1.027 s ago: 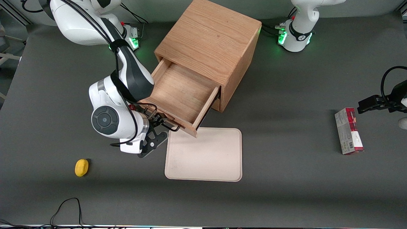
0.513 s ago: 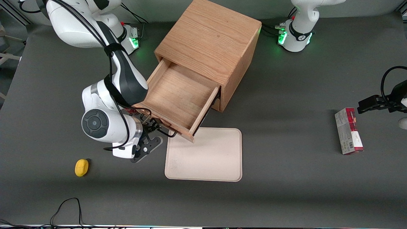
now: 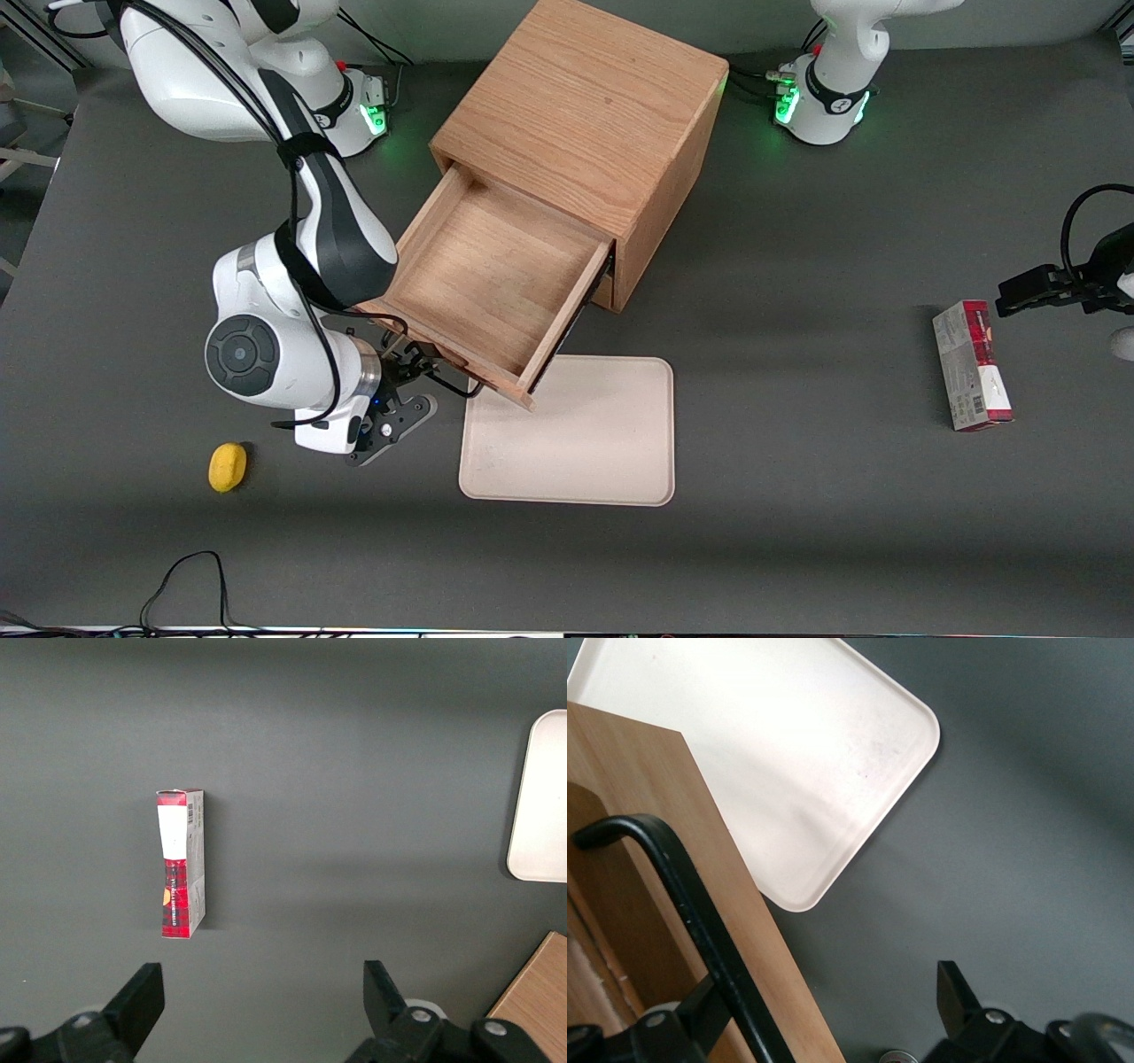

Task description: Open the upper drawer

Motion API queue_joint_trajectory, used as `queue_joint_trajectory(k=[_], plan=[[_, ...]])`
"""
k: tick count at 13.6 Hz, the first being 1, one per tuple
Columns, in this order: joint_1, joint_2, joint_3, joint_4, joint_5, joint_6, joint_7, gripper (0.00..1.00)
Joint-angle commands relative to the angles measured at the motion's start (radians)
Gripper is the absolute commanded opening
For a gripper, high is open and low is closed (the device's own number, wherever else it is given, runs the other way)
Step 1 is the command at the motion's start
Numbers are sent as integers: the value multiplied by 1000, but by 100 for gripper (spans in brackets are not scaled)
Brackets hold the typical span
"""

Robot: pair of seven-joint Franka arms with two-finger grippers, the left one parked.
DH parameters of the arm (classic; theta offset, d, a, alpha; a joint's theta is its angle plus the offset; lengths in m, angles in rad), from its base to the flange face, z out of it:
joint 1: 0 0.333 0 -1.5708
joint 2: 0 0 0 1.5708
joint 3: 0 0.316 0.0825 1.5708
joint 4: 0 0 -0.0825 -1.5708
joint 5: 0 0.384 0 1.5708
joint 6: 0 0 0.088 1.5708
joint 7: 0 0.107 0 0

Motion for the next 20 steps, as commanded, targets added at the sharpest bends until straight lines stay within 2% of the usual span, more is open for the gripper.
queue_joint_trajectory(k=[1,11,17,20], plan=[[-14,25,4,45,-13,23,-20,100],[-29,18,6,60,-7,18,-19,100],[-27,-9,12,166,-2,-212,-19,100],[-35,-93,3,131,6,-295,-22,100]])
